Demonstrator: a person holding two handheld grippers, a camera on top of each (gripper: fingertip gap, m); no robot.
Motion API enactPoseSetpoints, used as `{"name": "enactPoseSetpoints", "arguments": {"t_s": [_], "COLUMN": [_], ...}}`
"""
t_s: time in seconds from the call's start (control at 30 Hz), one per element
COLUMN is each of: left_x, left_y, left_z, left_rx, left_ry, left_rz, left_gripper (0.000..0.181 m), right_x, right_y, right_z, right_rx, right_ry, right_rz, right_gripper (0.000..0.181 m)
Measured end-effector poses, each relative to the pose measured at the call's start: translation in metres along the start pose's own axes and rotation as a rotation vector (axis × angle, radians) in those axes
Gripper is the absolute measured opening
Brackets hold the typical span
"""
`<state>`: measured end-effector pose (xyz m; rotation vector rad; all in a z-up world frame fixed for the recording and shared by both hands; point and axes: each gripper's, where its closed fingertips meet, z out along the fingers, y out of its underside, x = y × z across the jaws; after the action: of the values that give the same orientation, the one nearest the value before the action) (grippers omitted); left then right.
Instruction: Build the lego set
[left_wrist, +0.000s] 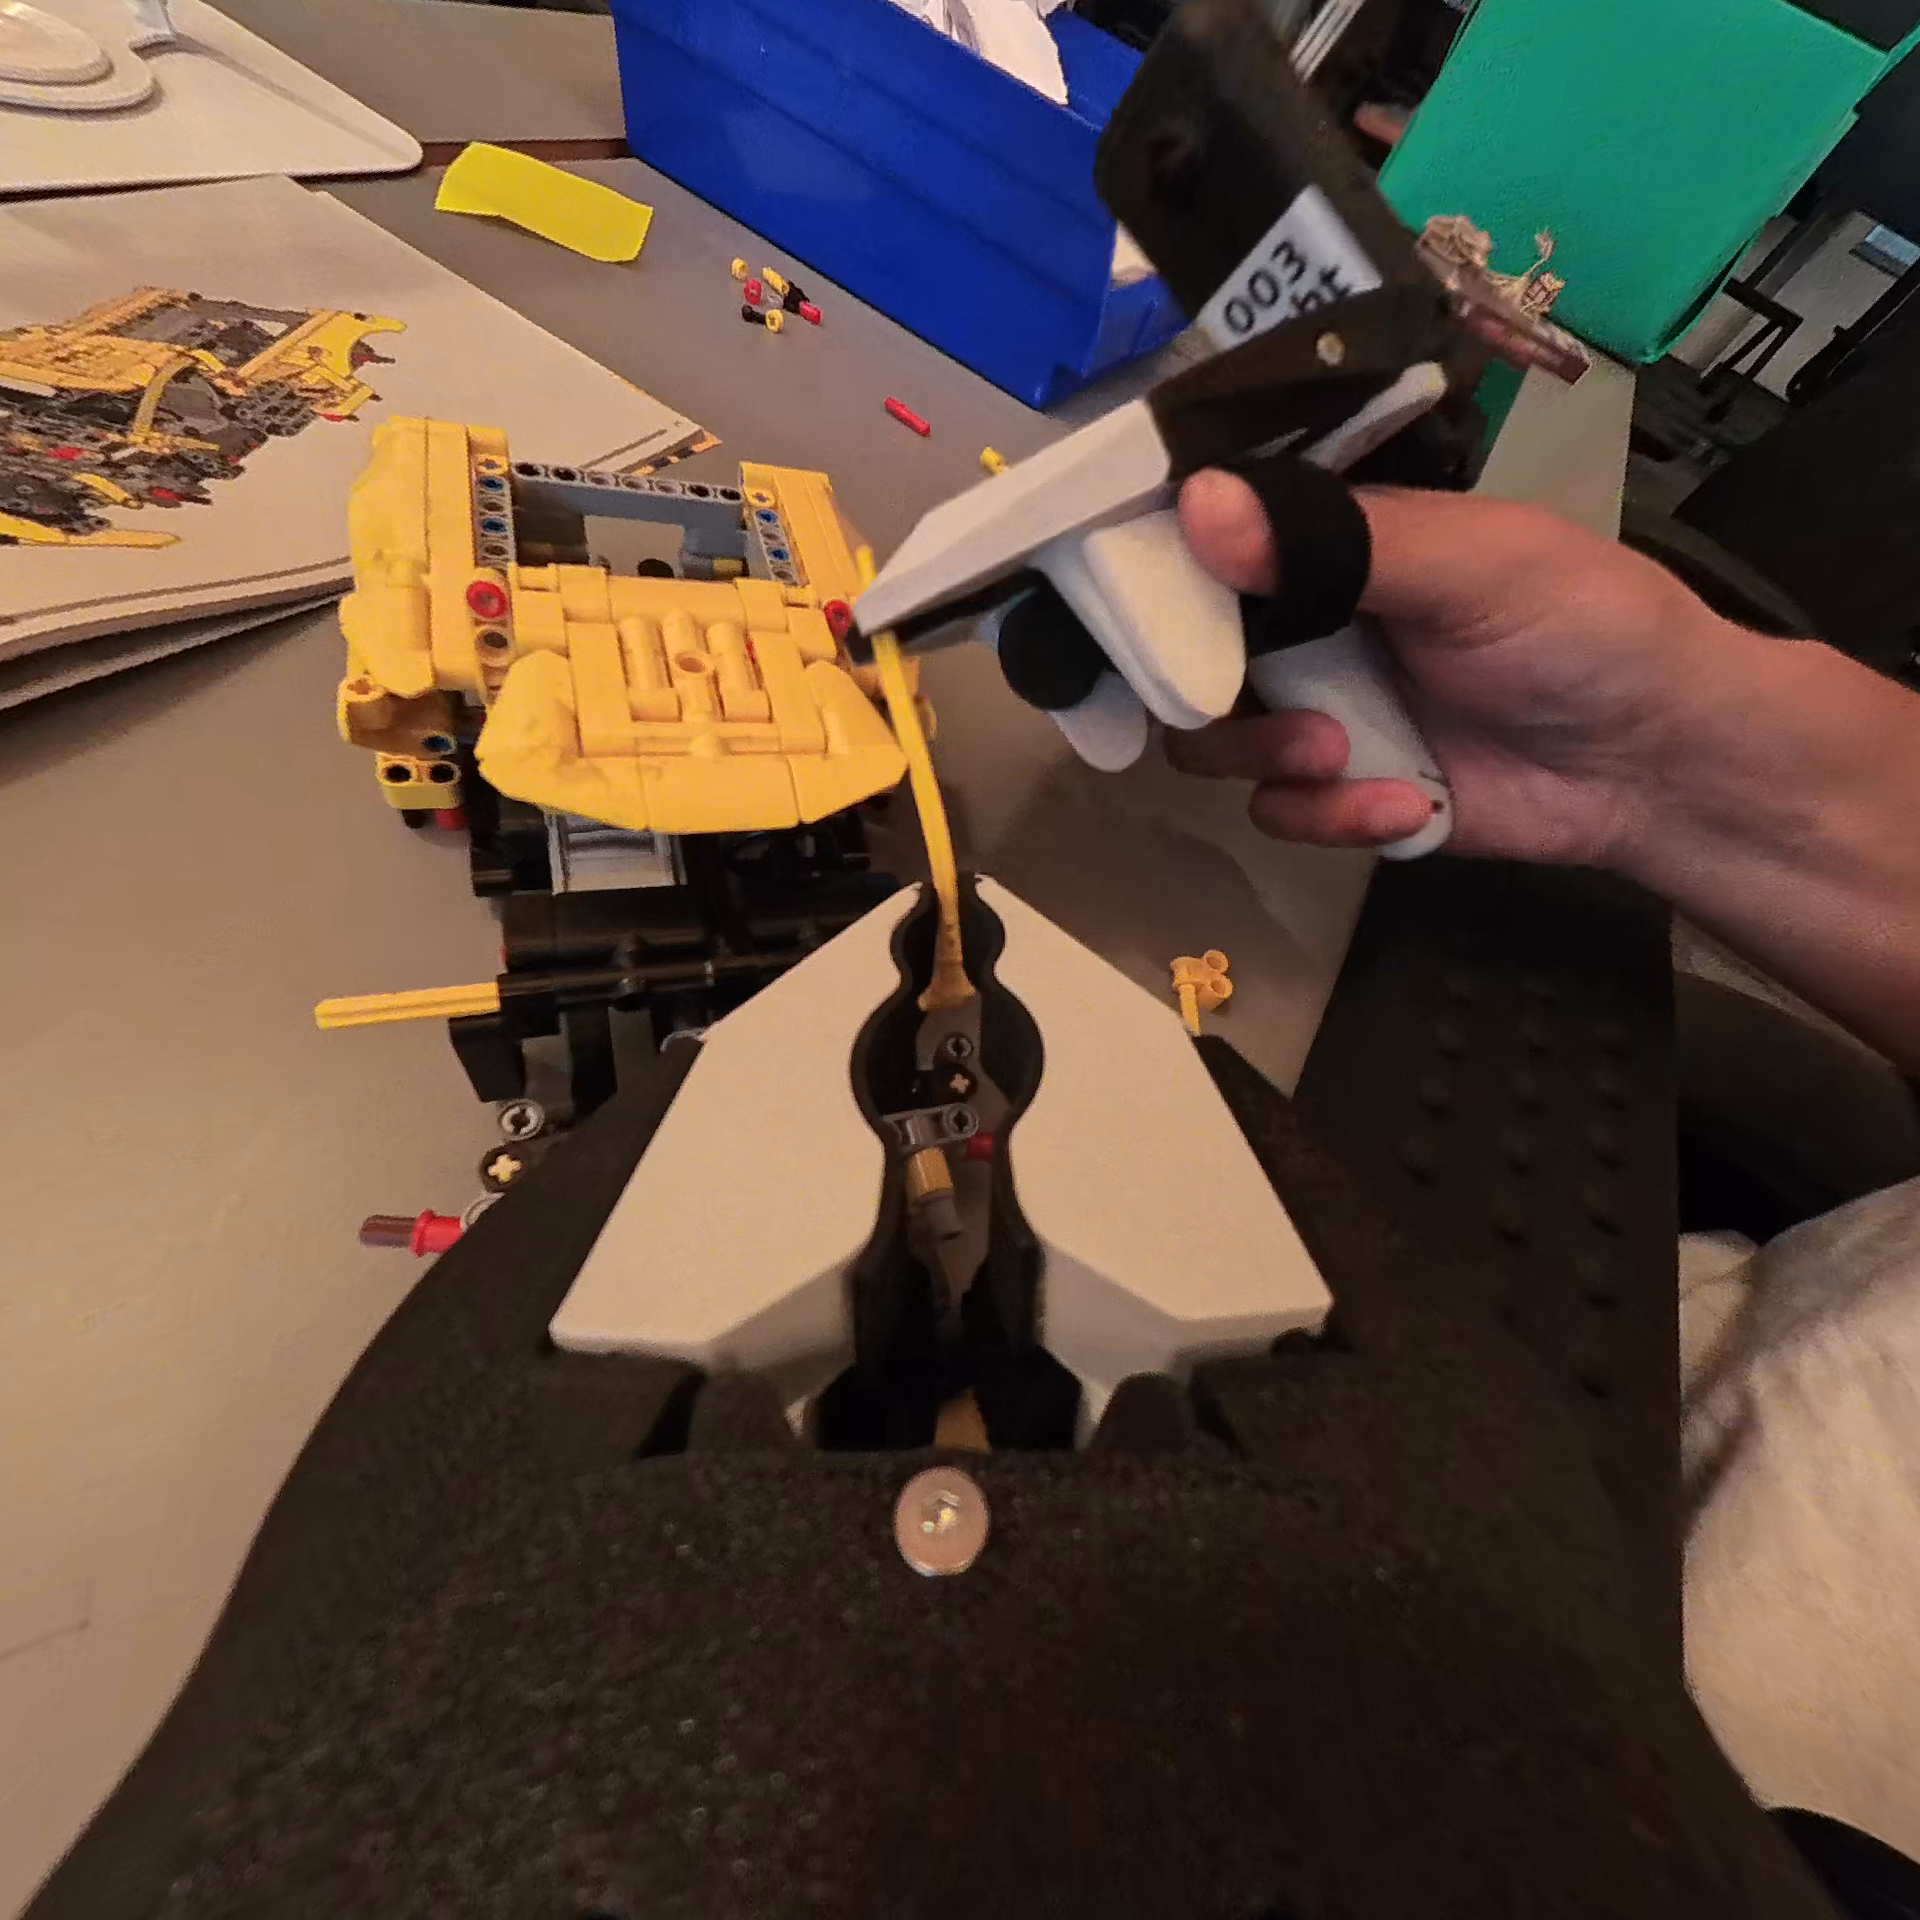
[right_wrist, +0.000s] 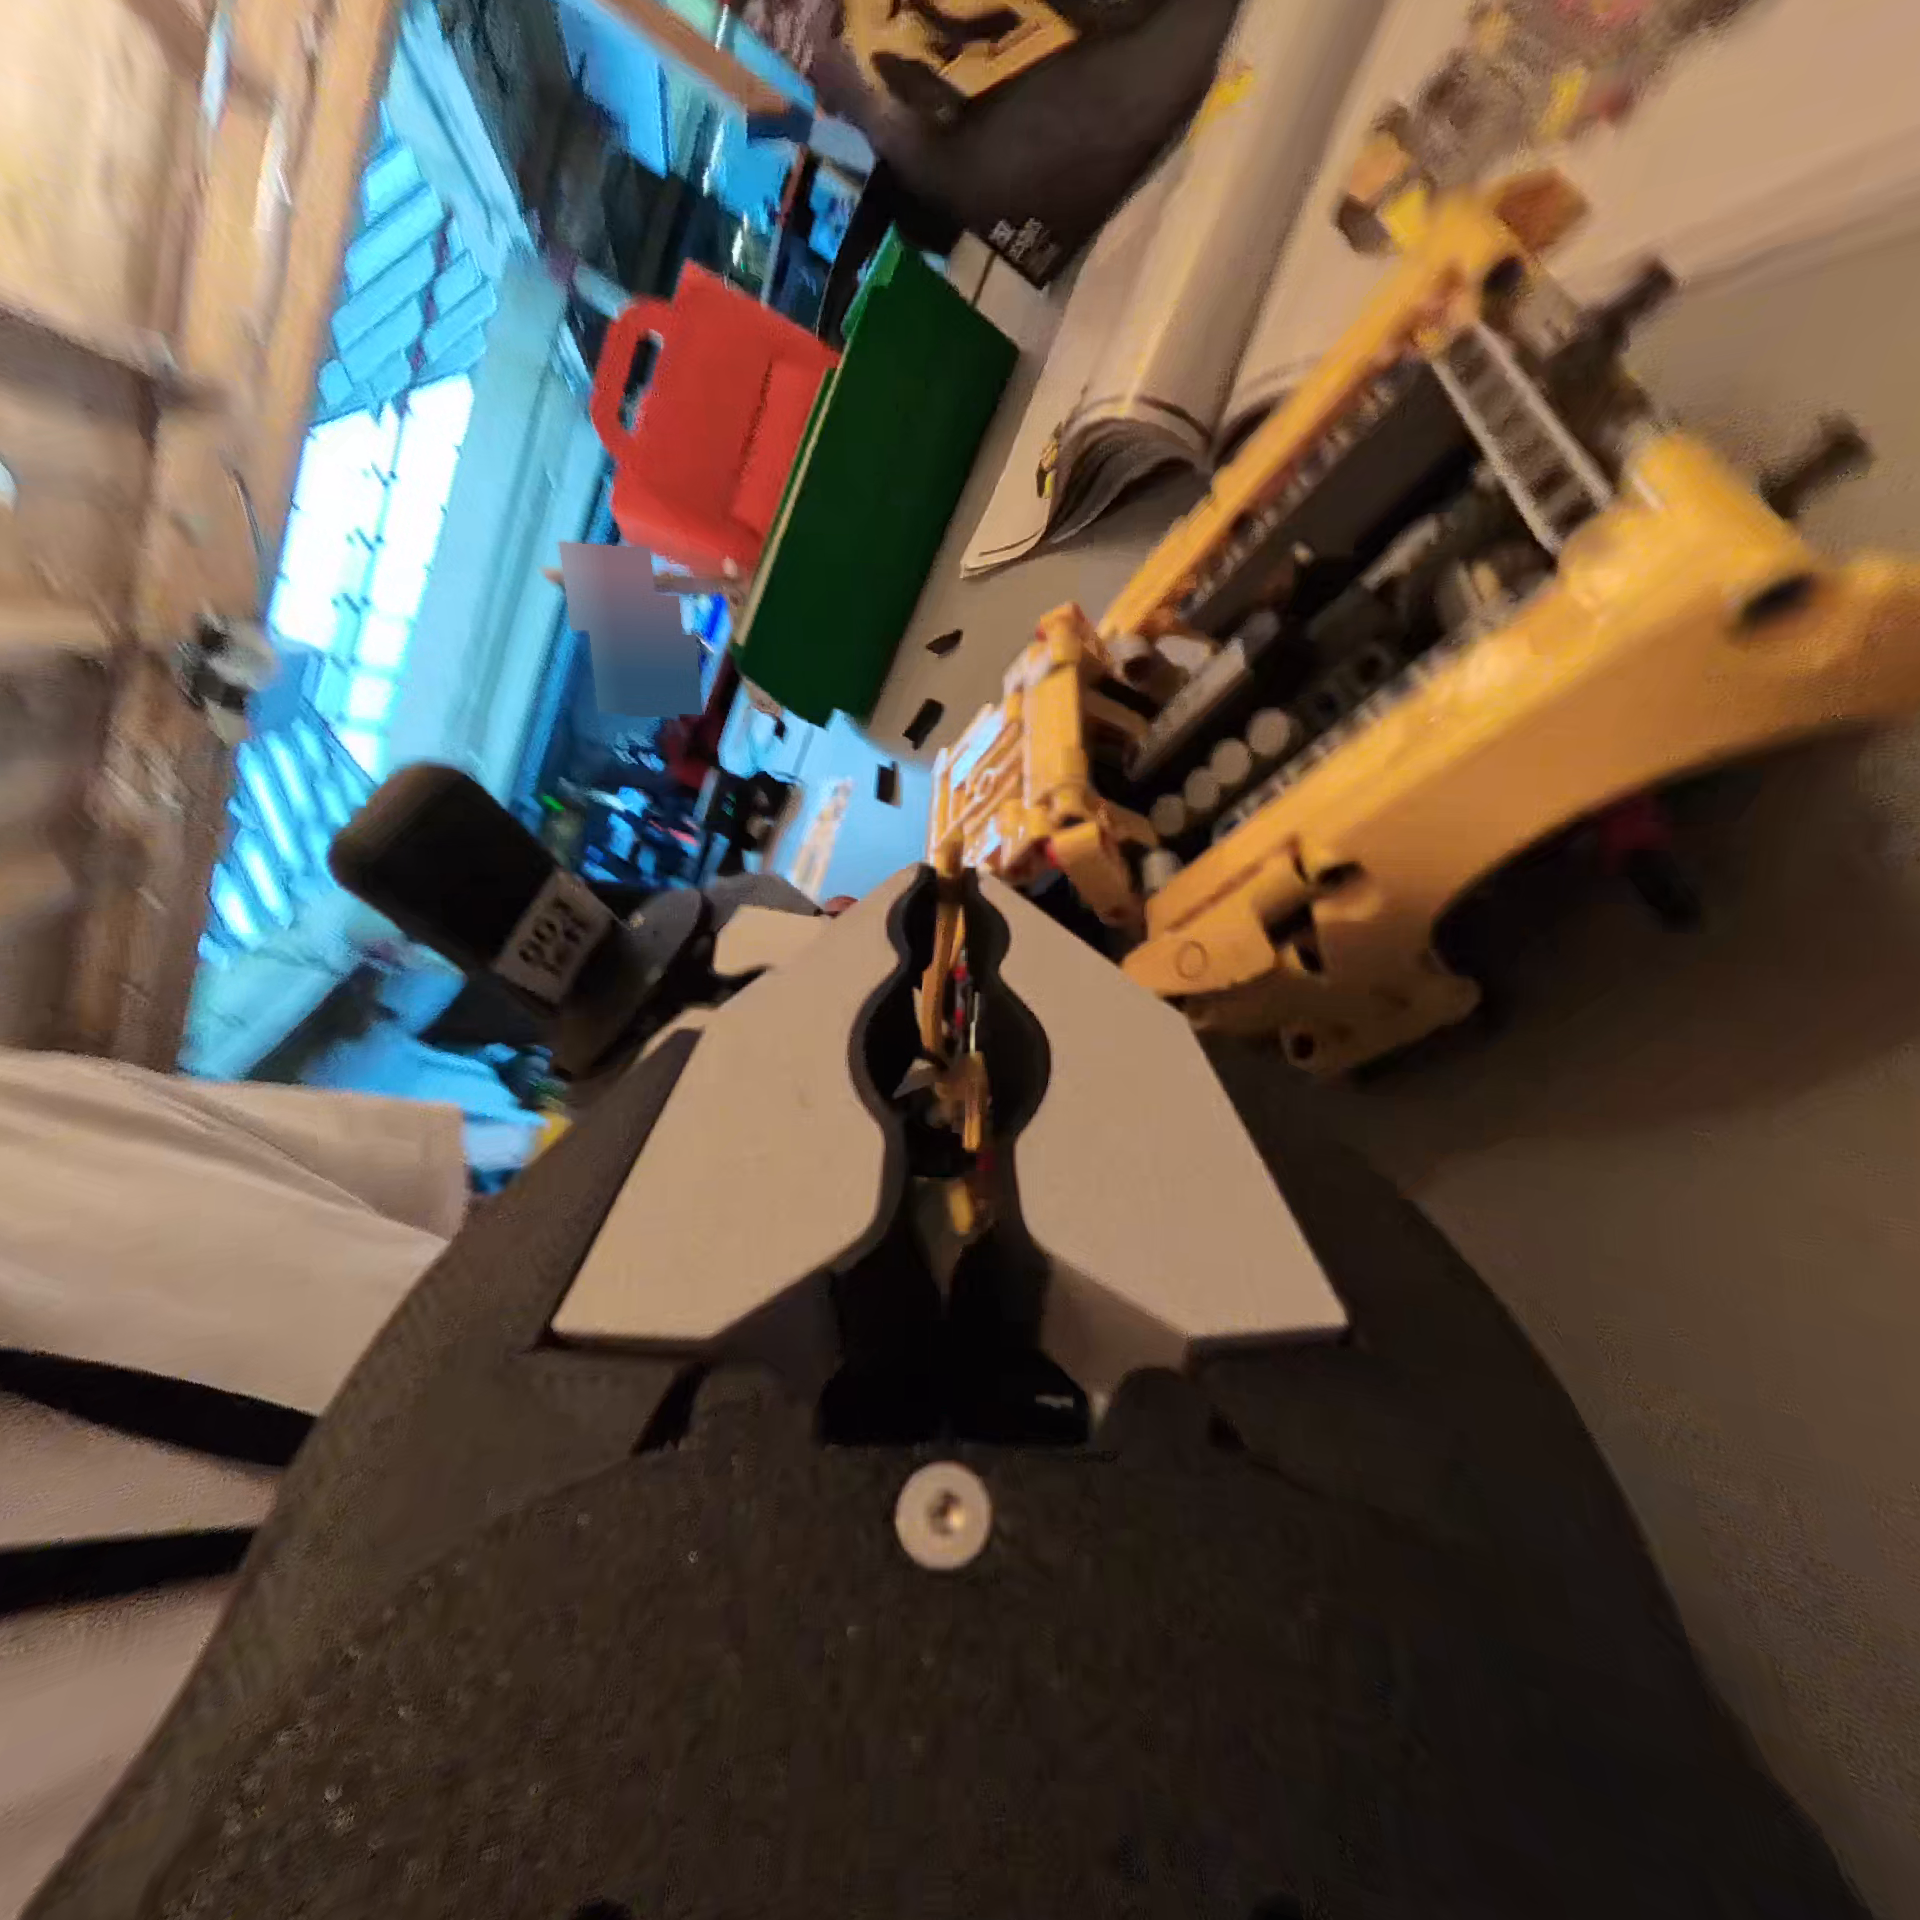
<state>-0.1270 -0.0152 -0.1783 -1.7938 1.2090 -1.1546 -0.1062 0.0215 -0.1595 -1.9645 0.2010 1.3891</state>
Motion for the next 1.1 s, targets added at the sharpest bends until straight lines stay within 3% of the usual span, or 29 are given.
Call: {"name": "enactPoseSetpoints", "arguments": {"t_s": [0.07,0.27,0.6,0.67,0.77,0.83,0.93,1.0,1.1], "left_x": [0.000,0.001,0.004,0.006,0.015,0.002,-0.044,-0.054,-0.044], "left_y": [0.000,0.001,-0.001,-0.008,-0.039,-0.069,-0.083,-0.072,-0.075], "left_z": [0.000,0.001,-0.001,-0.007,-0.031,-0.043,-0.025,-0.007,0.016], "left_rx": [-0.004,-0.008,0.010,0.049,0.148,0.186,-0.012,-0.200,-0.290], "left_ry": [-0.004,-0.012,0.013,0.039,0.158,0.168,0.166,0.346,0.619], "left_rz": [0.009,0.029,0.027,0.007,0.013,0.147,0.407,0.503,0.515], "left_gripper": [0.003,0.003,0.009,0.028,0.029,0.030,0.029,0.029,0.028], "right_x": [0.010,0.013,-0.002,-0.001,0.002,0.001,0.001,0.001,0.001], "right_y": [0.003,0.005,0.002,0.004,0.008,0.009,0.010,0.010,0.011], "right_z": [-0.002,-0.002,0.003,0.002,0.001,0.003,0.006,0.007,0.007], "right_rx": [0.019,0.012,0.014,0.018,0.008,0.004,-0.010,-0.013,-0.019], "right_ry": [0.020,-0.007,-0.227,-0.225,-0.212,-0.225,-0.229,-0.228,-0.229], "right_rz": [0.129,0.283,0.479,0.489,0.499,0.516,0.529,0.537,0.547], "right_gripper": [0.004,0.004,0.003,0.003,0.003,0.003,0.003,0.003,0.003]}}
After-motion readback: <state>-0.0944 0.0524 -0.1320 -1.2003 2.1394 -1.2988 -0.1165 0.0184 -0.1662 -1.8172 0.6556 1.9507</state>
